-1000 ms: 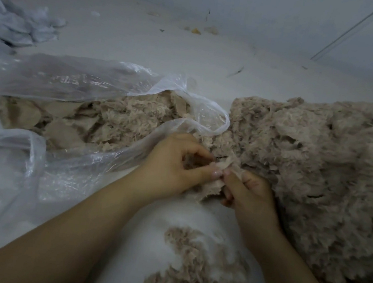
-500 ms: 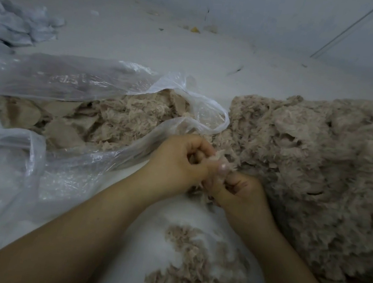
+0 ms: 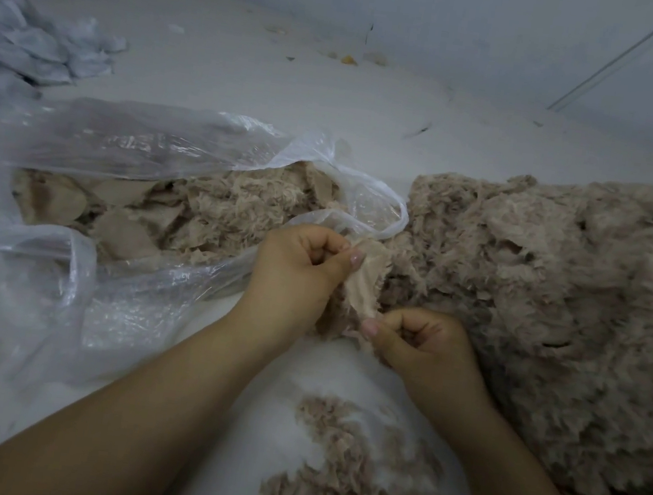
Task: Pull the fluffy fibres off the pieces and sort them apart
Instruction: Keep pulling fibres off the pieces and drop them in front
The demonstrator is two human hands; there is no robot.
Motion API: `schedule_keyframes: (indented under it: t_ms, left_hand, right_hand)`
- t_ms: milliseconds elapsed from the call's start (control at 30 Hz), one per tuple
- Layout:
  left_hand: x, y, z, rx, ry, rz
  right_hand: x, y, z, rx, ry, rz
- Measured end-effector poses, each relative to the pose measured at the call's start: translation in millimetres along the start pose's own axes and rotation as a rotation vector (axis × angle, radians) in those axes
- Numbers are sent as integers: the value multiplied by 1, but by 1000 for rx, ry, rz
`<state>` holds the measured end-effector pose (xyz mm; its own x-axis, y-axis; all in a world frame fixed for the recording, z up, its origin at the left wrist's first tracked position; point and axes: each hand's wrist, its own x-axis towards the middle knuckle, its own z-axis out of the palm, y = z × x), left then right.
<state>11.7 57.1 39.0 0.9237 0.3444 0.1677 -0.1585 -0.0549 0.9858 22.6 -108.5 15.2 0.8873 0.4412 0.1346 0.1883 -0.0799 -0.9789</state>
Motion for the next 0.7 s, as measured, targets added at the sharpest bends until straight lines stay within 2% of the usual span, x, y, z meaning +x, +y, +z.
schedule_keyframes:
  t_ms: [233,333,467,600,700]
  left_hand:
    - [-3,1,3,-27,-47,-20]
    - [-1,1,0,-32,39,-16]
    - [6,2,-10,-36,184,37]
    - [6,3,-11,-73,106,31]
    - [3,3,-8,-151,-19,-61]
  right_hand:
    - [-2,-1,1,23,-10,7]
    - [-2,0,-2,-13,-11,22]
    - [-6,-1,-3,-134,-144,7]
    - [-7,-3,-2,-93,-198,13]
    - [-5,-6,-1,-50,-76,-12]
